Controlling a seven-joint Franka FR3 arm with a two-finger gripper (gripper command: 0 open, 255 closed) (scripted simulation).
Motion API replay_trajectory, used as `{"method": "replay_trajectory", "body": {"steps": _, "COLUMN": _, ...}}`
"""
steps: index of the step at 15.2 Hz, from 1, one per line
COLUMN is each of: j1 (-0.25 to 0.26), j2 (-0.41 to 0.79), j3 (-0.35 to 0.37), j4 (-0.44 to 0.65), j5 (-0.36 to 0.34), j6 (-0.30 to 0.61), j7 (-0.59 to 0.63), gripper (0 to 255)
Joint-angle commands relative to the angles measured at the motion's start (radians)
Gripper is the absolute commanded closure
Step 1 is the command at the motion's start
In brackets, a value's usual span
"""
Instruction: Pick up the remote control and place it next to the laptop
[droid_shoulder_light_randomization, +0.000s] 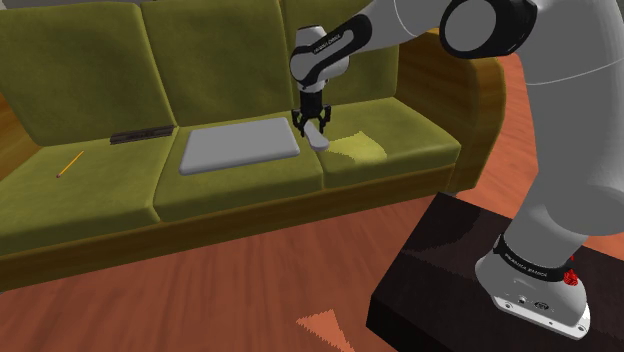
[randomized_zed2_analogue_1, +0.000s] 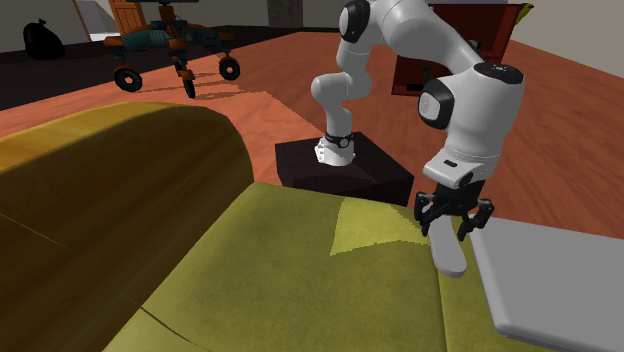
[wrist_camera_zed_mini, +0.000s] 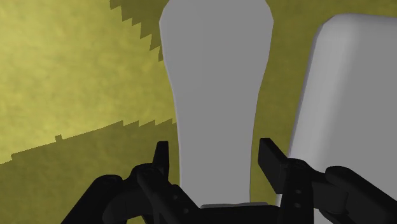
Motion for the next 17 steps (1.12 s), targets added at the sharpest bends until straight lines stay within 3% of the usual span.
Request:
{"method": "replay_trajectory", "body": {"steps": 1, "j1": 0.000, "j2": 0.001, "j3": 0.000, "j4": -0.002, "j5": 0.000, "j6": 0.003, "j7": 0.000, "gripper": 255}}
{"method": "replay_trajectory", "body": {"steps": 5, "j1": 0.000, "j2": 0.001, "j3": 0.000, "j4": -0.002, "j5": 0.000, "j6": 0.003, "j7": 0.000, "gripper": 255}}
{"method": "replay_trajectory", "body": {"steps": 6, "j1": 0.000, "j2": 0.001, "j3": 0.000, "j4": -0.002, "j5": 0.000, "j6": 0.003, "j7": 0.000, "gripper": 0}}
{"method": "replay_trajectory", "body": {"steps": 11, "j1": 0.000, "j2": 0.001, "j3": 0.000, "j4": -0.002, "j5": 0.000, "j6": 0.003, "j7": 0.000, "gripper": 0}}
{"method": "replay_trajectory", "body": {"steps": 15, "j1": 0.001, "j2": -0.045, "j3": -0.004, "j4": 0.058, "j5": -0.007, "j6": -0.101, "j7": 0.005, "gripper": 0}}
{"method": "replay_trajectory", "body": {"steps": 17, "j1": 0.001, "j2": -0.045, "j3": -0.004, "j4": 0.058, "j5": -0.007, "j6": -0.101, "j7": 0.005, "gripper": 0}}
